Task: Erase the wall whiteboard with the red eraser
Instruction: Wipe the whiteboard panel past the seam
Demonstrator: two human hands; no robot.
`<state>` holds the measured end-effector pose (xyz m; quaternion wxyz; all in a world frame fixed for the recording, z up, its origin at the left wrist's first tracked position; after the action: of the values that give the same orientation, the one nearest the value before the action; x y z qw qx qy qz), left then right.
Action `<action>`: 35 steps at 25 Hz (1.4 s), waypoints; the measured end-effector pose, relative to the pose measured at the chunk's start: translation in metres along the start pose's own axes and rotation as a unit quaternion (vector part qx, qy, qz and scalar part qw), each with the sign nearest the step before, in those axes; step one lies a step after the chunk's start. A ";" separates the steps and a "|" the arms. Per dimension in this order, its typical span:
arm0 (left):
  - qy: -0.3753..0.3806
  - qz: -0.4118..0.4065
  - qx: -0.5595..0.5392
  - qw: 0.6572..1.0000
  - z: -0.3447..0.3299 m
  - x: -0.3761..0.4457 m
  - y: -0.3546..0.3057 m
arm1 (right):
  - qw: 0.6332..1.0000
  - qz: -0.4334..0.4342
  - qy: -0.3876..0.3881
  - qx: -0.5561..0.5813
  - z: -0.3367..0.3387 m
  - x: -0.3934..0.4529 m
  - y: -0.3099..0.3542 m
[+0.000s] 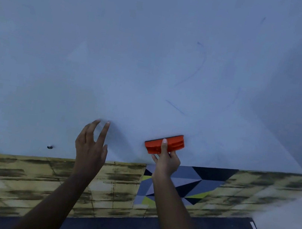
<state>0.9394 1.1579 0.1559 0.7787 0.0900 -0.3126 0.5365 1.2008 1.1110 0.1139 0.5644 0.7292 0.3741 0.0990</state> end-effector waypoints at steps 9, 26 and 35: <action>0.053 0.081 -0.014 0.995 -0.030 -0.023 -0.033 | 0.993 0.001 -0.047 -0.111 0.088 0.066 -0.012; -0.057 0.038 -0.025 0.997 0.025 0.045 -0.096 | 0.671 0.535 0.058 -0.510 0.026 0.035 0.116; -0.081 0.018 -0.025 0.996 0.022 0.046 -0.091 | 0.717 0.543 0.054 -0.434 -0.022 0.004 0.171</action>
<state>1.0230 1.1463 0.2178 0.7432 0.1083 -0.3895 0.5331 1.2657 1.1160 0.2737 0.6470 0.4755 -0.1408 0.5792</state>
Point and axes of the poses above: each hand's wrist, its own x-axis towards the middle knuckle, its own z-axis out of the back of the hand, y = z × x, the point moved 6 cm from there along x, towards the middle knuckle, and after that the axes turned 5 degrees about y, right-handed, at the moved point
